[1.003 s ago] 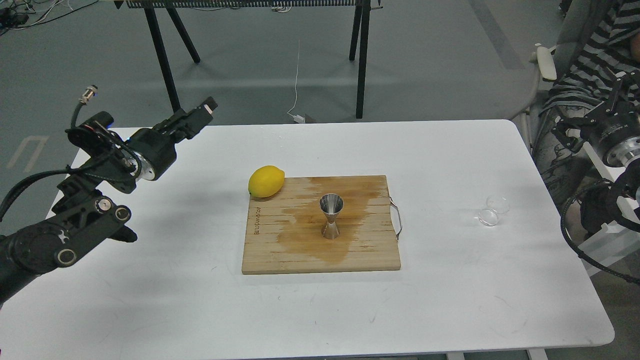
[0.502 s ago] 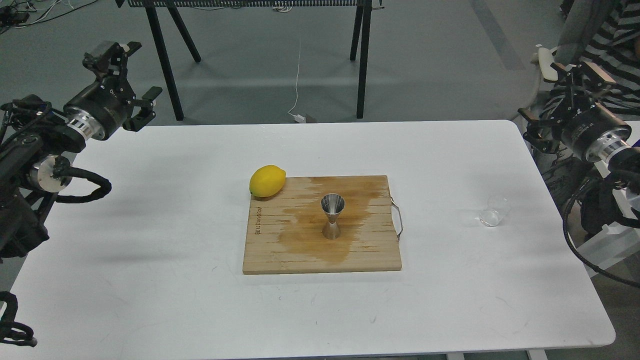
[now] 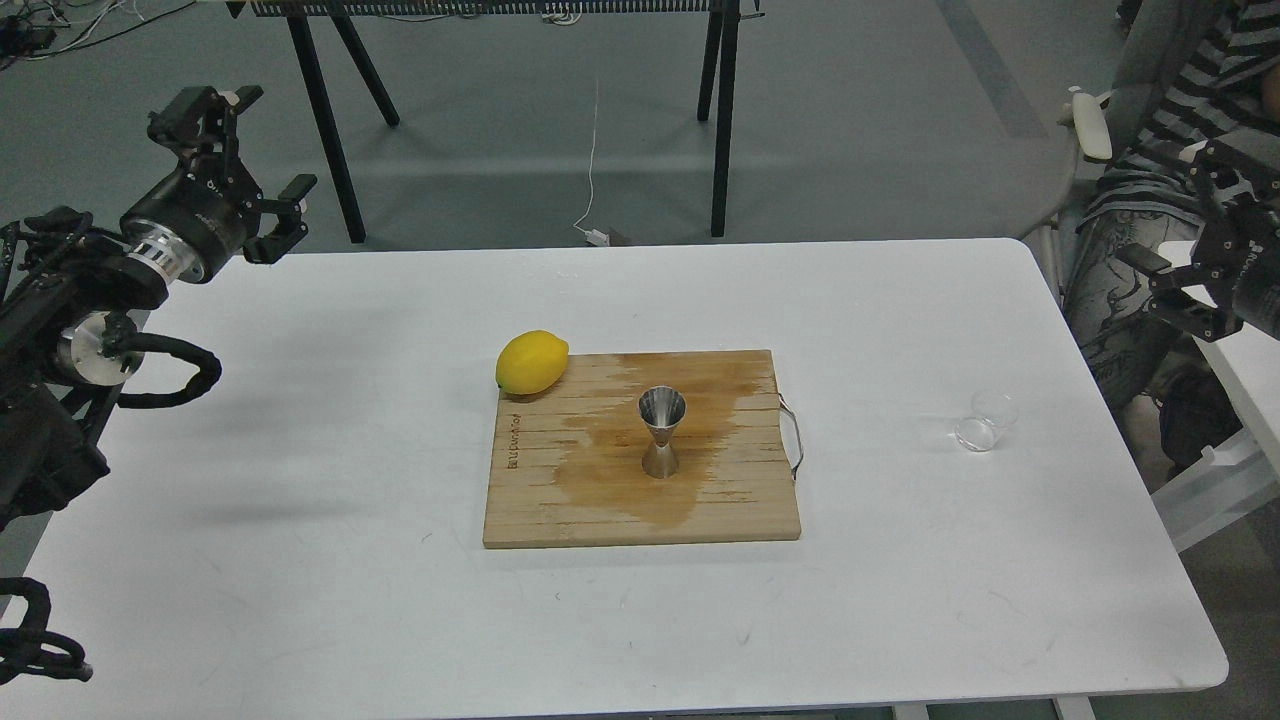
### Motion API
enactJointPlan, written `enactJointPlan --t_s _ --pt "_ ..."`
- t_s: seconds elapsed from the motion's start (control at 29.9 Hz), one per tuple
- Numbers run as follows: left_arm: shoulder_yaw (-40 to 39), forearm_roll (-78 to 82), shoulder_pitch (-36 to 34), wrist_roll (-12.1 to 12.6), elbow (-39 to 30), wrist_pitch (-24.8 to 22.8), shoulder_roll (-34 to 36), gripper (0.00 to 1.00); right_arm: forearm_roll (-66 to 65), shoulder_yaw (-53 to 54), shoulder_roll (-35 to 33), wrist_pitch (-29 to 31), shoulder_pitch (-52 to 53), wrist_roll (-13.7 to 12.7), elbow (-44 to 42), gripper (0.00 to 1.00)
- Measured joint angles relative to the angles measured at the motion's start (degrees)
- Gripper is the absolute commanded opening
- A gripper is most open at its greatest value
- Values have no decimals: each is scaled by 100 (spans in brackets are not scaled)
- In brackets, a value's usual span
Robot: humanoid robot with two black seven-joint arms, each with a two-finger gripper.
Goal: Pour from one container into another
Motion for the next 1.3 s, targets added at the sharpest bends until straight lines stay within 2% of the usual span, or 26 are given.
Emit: enactJointPlan --t_s 0.2,0.37,0.5,0.84,0.97,1.17,1.3 --pt "-17 0 -2 -1 0 1 0 99 1440 -11 -73 56 -643 548 118 98" --pt "-32 -3 21 -1 -7 1 5 99 2468 -32 -73 59 -1257 704 334 98" --pt "-35 -9 28 -8 -8 2 35 99 3223 -42 29 123 -1699 929 384 98" --pt "-42 -27 42 -39 -9 2 106 99 4171 56 1354 1102 -2429 1656 70 99" --pt "-35 -28 53 -44 -9 2 254 99 4199 382 2015 1326 -2599 1724 -395 99" --pt "-33 -28 58 -46 -9 1 328 99 4204 1002 2948 1346 -2816 1675 -792 99" --pt "-28 -29 65 -46 -9 1 333 99 4251 1175 3295 1043 -2831 1676 -812 99"
